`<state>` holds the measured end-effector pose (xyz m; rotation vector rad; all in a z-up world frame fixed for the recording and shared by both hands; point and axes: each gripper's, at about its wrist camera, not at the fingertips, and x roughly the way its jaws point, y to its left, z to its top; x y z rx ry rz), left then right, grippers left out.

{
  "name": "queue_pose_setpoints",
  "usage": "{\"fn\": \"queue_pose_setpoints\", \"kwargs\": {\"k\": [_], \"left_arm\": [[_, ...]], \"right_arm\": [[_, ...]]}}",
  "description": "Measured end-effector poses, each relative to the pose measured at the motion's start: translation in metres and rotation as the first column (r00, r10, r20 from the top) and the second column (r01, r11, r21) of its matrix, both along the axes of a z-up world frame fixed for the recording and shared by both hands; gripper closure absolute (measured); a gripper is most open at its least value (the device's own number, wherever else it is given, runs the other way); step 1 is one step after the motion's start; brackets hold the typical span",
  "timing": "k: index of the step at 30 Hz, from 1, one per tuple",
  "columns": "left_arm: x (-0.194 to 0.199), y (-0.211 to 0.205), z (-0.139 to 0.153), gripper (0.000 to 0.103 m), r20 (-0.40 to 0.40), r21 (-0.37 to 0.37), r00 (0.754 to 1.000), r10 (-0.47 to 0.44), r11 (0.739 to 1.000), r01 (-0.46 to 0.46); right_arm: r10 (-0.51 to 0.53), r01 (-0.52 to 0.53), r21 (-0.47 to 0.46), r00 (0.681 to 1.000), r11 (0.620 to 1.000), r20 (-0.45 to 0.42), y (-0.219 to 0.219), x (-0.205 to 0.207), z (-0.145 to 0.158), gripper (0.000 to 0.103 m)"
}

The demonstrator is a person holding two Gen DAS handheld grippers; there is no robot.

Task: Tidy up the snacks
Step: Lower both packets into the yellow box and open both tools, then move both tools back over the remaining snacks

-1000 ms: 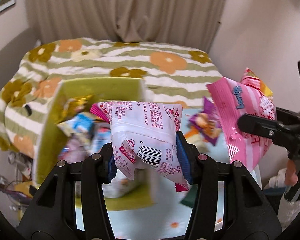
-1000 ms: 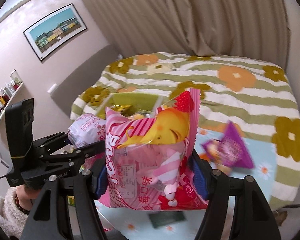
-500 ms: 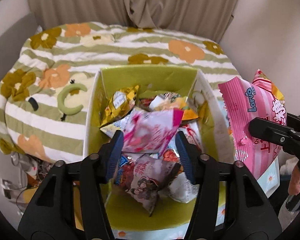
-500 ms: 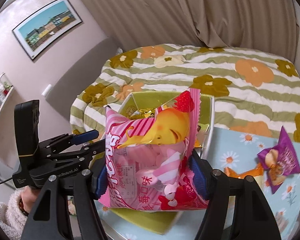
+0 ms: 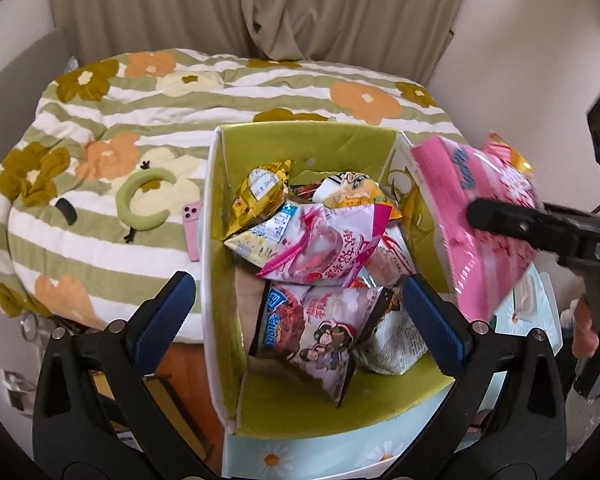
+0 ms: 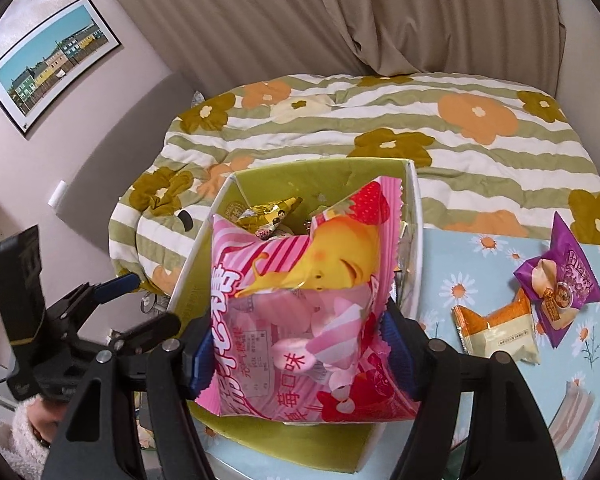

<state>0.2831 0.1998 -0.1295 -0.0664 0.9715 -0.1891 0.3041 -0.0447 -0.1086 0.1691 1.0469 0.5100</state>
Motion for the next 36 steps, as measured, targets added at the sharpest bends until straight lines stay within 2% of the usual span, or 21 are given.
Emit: {"fn": "queue_pose_setpoints", "kwargs": {"k": [3, 4, 5, 9, 10, 11, 17, 24, 31, 36], "left_arm": [[-0.005, 0.003, 0.002, 0.001, 0.006, 0.015, 1.0, -0.001, 1.0, 0.001], [-0.006, 0.004, 0.003, 0.001, 0.006, 0.022, 1.0, 0.0, 1.0, 0.0], [-0.008, 0.005, 0.002, 0.001, 0.005, 0.031, 1.0, 0.002, 1.0, -0.002], [-0.015, 0.01, -0.003, 0.001, -0.007, 0.049, 1.0, 0.011, 0.999, -0.011], [-0.017, 0.011, -0.004, 0.001, -0.011, 0.046, 1.0, 0.012, 0.999, -0.012], [-0.019, 0.012, -0.007, 0.001, -0.016, 0.043, 1.0, 0.011, 0.999, -0.01], [-0.022, 0.005, -0.01, 0.001, -0.023, 0.032, 1.0, -0.007, 0.999, 0.007], [-0.027, -0.021, 0.016, 0.001, 0.042, 0.033, 0.998, -0.046, 0.998, 0.045], [-0.047, -0.083, 0.047, 0.001, 0.138, 0.014, 0.988, -0.067, 0.998, 0.066], [-0.061, -0.149, 0.052, 0.001, 0.174, -0.002, 0.979, -0.101, 0.995, 0.103]], "right_arm": [[0.0, 0.0, -0.011, 1.0, 1.0, 0.003, 0.012, 0.007, -0.003, 0.032], [-0.003, 0.004, -0.017, 1.0, 1.0, 0.007, 0.015, 0.01, -0.006, 0.029], [-0.006, 0.006, -0.023, 1.0, 1.0, 0.005, 0.018, 0.012, -0.01, 0.02], [-0.044, 0.044, -0.037, 0.999, 0.998, 0.0, 0.018, 0.011, -0.023, 0.011], [-0.049, 0.049, -0.036, 0.999, 0.998, 0.007, 0.016, 0.007, -0.025, 0.004], [-0.049, 0.049, -0.035, 0.999, 0.998, 0.014, 0.015, 0.003, -0.025, 0.001], [-0.055, 0.055, -0.055, 0.998, 0.997, 0.011, 0.009, -0.009, -0.025, 0.001], [-0.074, 0.079, -0.057, 0.994, 0.995, 0.082, -0.011, -0.029, 0.005, 0.001], [-0.158, 0.172, -0.067, 0.973, 0.983, 0.168, -0.077, -0.06, 0.037, 0.001], [-0.222, 0.24, -0.091, 0.96, 0.966, 0.172, -0.138, -0.079, 0.04, 0.001]]}}
